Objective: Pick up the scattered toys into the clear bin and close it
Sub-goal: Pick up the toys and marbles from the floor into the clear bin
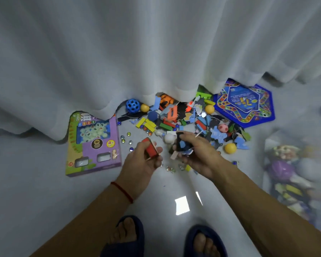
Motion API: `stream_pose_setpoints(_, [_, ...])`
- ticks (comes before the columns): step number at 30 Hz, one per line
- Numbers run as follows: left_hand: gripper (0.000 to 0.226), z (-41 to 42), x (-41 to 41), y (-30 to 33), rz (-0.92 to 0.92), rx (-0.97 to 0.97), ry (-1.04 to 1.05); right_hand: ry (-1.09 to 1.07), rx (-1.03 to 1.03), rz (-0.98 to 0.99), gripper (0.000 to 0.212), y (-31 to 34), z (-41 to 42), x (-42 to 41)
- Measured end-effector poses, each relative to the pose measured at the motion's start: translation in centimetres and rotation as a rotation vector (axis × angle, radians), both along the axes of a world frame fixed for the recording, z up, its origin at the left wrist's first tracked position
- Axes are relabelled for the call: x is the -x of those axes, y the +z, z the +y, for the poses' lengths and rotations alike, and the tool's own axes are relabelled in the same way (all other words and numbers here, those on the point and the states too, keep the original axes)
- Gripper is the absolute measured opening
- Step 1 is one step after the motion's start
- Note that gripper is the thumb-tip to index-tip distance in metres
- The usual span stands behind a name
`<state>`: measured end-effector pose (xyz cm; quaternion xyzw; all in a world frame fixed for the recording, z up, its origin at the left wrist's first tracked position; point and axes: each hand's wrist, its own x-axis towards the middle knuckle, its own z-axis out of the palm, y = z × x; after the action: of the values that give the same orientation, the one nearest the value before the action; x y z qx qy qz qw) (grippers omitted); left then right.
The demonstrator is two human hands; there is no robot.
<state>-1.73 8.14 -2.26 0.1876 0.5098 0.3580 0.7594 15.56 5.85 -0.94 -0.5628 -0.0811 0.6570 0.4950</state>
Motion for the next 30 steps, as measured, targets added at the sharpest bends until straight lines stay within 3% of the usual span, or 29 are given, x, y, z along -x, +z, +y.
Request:
stream_pose_setpoints(3, [0.03,-0.8,-3.0,4.5,-0.189,0.043,-0.14,-0.189,-0.026,0.16,0.019,4.7,-3.1,-2.7])
stream_pose_setpoints(6, [0.021,-2.1,-7.7,9.3,-0.189,-0.048,-0.355,-0.413,-0.129,0.222,0.022,9.3,-7.0,-6.2])
stream_pose_setpoints(11, [0.016,-6.7,-18.0,16.8,-0.104,-0.133,-0.739,-0.803,-0.136,0.084,0.007,14.0,-15.3,-13.9])
stream_pose_setpoints(14, [0.007,-9.7,-23.0,19.9,-0.066,-0.125,-0.992,-0.989,-0.04,0.025,0.028,15.3,-19.9,-17.5])
stream_pose_setpoints(17, [0.045,-11.5,-25.9,22.2,0.038,-0.179,-1.194,-1.106,-0.062,0.06,0.047,16.6,-22.9,-19.5])
stream_pose_setpoints(19, [0.061,-12.2,-26.9,23.3,0.092,-0.271,-1.242,-1.141,-0.067,0.058,0.042,17.5,-24.1,-20.1])
stream_pose_setpoints(22, [0.058,-12.3,-26.7,23.9,0.208,-0.386,-1.201,-1.115,-0.042,-0.003,0.049,18.9,-25.3,-20.6])
stream_pose_setpoints(26, [0.051,-10.6,-23.6,23.2,0.386,-0.442,-1.163,-0.914,-0.027,-0.069,0.065,19.3,-26.2,-20.8])
stream_pose_setpoints(30, [0.043,-8.3,-18.6,22.3,0.574,-0.476,-1.133,-0.676,-0.037,-0.115,0.054,18.5,-25.2,-19.6])
